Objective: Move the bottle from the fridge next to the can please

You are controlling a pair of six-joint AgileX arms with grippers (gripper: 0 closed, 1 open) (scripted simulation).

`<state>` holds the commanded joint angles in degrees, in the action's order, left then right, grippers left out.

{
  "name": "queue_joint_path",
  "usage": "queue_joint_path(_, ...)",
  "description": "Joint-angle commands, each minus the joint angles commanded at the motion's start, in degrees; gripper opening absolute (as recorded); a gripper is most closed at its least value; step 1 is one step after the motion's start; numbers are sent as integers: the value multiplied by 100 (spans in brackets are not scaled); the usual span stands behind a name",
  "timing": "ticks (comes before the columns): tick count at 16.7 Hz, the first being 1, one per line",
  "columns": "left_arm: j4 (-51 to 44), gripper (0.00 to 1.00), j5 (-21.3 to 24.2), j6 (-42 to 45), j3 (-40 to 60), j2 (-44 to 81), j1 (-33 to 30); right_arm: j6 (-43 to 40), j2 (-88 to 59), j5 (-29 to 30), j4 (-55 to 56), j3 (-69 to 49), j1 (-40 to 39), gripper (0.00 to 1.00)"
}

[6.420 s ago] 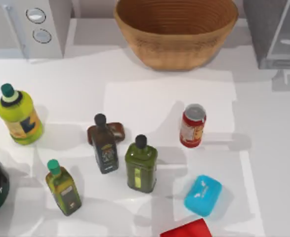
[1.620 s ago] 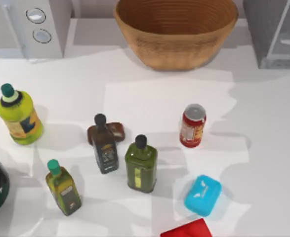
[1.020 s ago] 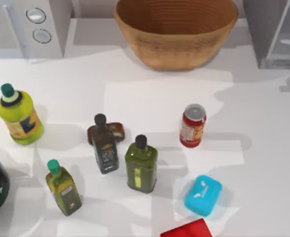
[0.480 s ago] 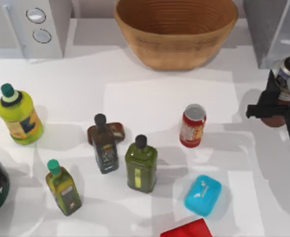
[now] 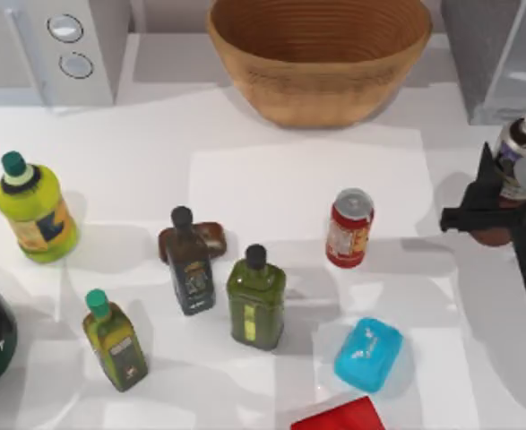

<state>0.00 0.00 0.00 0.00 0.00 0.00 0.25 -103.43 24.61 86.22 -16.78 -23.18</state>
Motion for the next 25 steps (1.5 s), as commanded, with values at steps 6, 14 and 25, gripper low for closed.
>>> queue_joint_path(6,0,100,0,0,0,0,0,-11,17,14,13,13,-17,8)
queue_joint_path(14,0,100,0,0,0,0,0,-11,17,14,13,13,-17,68)
queue_joint_path(25,0,100,0,0,0,0,0,-11,17,14,13,13,-17,100)
